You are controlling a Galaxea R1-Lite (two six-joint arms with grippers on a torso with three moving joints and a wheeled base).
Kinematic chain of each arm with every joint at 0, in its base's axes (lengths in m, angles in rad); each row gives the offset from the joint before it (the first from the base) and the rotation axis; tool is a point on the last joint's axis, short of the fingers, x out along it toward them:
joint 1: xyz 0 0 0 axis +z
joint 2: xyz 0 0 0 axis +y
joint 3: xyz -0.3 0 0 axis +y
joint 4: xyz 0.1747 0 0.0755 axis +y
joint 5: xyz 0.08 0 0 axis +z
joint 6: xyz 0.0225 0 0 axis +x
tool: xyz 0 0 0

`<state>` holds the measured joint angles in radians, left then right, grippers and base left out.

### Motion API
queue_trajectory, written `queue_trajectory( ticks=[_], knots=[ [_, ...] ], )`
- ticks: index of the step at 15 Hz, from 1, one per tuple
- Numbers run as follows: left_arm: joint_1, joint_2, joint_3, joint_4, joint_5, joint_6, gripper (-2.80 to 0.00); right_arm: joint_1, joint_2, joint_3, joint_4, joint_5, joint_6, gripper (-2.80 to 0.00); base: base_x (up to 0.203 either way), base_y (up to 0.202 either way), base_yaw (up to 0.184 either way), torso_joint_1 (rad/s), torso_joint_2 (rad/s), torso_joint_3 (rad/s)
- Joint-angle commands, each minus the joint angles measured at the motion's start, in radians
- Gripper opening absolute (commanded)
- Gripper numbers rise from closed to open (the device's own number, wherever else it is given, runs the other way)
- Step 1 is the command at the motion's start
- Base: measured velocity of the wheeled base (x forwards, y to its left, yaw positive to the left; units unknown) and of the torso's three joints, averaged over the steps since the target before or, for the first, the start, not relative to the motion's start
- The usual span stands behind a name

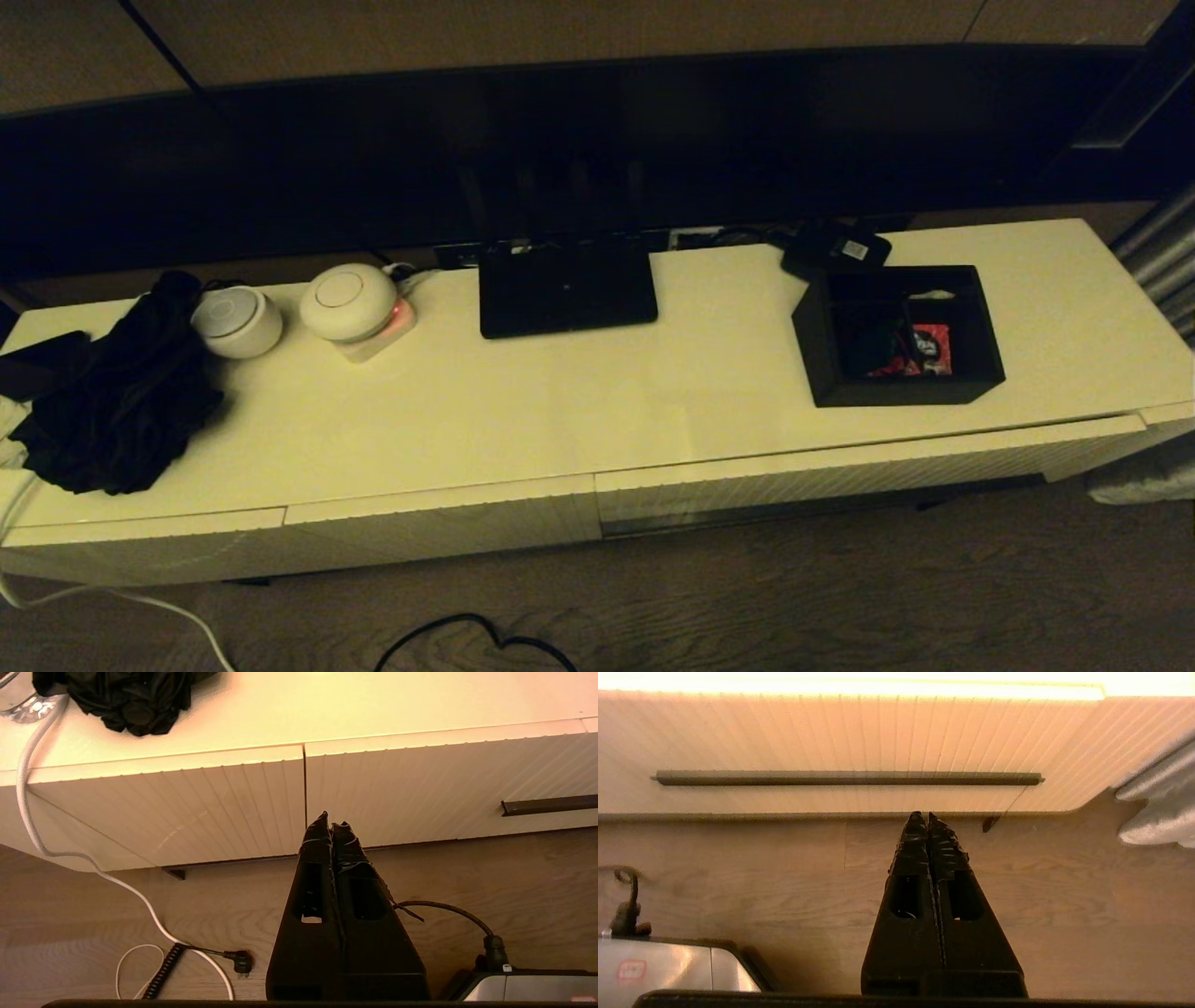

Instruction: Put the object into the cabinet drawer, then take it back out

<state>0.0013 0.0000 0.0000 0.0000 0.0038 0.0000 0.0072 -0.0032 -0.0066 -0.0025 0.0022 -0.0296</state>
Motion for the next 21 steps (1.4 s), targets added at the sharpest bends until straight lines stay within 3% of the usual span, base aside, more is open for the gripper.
queue_trajectory(
  ticks=[1,4,7,21],
  knots=[
    [0.000,0.000,0.003,0.000,0.001,0.000,-2.80,0.000,0.002,0.003,0.008,0.008,-0.015,-2.80,0.000,0.000,0.000,0.000,0.00,0.000],
    [0.000,0.000,0.003,0.000,-0.001,0.000,-2.80,0.000,0.000,0.008,-0.004,0.011,-0.023,-2.80,0.000,0.000,0.000,0.000,0.00,0.000],
    [0.000,0.000,0.003,0.000,0.001,0.000,-2.80,0.000,0.000,0.007,-0.005,-0.001,0.032,-2.80,0.000,0.000,0.000,0.000,0.00,0.000],
    [0.000,0.000,0.003,0.000,0.001,0.000,-2.80,0.000,0.001,0.007,-0.005,0.001,0.036,-2.80,0.000,0.000,0.000,0.000,0.00,0.000]
  ],
)
